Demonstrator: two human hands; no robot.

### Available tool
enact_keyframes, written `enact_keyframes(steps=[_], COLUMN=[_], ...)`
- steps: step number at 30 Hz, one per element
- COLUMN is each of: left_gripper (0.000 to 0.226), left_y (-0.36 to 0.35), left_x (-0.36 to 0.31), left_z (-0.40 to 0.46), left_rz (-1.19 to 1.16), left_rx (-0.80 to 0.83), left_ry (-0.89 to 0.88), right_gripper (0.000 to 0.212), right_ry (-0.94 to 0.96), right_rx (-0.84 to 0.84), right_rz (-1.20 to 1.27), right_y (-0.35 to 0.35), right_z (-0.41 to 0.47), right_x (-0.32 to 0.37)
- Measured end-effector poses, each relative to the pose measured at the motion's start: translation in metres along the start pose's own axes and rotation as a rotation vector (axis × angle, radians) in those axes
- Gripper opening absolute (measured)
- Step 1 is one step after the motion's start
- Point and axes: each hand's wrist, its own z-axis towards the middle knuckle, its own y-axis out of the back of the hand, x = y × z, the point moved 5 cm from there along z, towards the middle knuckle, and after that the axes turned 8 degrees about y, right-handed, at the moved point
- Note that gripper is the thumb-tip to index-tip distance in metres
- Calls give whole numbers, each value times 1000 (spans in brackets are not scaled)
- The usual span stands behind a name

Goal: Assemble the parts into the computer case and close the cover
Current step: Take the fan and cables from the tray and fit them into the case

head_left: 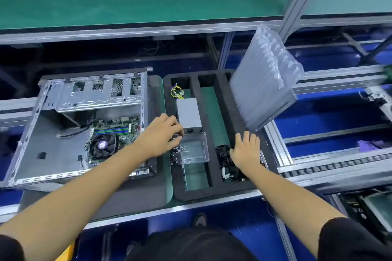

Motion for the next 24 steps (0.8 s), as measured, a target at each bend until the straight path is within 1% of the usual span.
enact_keyframes(steps=[2, 3, 4, 6, 8, 11, 14, 16, 18, 20, 21, 23, 24], left_gripper=[13, 12, 13, 13, 15, 17, 19, 17, 14, 17, 25, 50, 61], left_y=[-2, -5, -7, -13, -19, -27, -38, -47, -55, -60, -63, -73, -77], left_x=[-7, -10, -15, -23, -30, -46, -63, -77, -90, -103, -110, -124, -131], left_z=[5, 8, 10, 17, 23, 33, 43, 48, 53, 58, 59, 57, 53], left_rz=[-4, 2, 10, 2, -4, 3, 39, -9, -217, -564, -782, -1273, -1509], left_rx=[-4, -8, 9, 38, 59, 98, 132, 180, 262, 371, 427, 526, 570], left_ry=[13, 16, 25, 25, 23, -2, -58, -68, 23, 231, 381, 716, 849], right_gripper=[60, 60, 61, 68, 71, 61, 51, 47, 45, 43, 43, 42, 43], right_ry=[-136, -164, -170, -150, -80, -3, 25, 32, 55, 106, 133, 191, 221], right_rx=[24, 54, 90, 249, 330, 308, 306, 301, 314, 324, 327, 327, 315], right_rz=[49, 42, 32, 32, 6, -15, 6, -5, -40, -97, -123, -180, -199], right_y=[0, -4, -9, -18, -23, -20, -9, 4, 23, 49, 64, 98, 119], right_z=[-1, 0, 1, 3, 7, 13, 17, 19, 21, 22, 23, 24, 25], right_x=[-26, -37, -48, -60, -67, -73, -74, -74, -70, -61, -55, -41, -33])
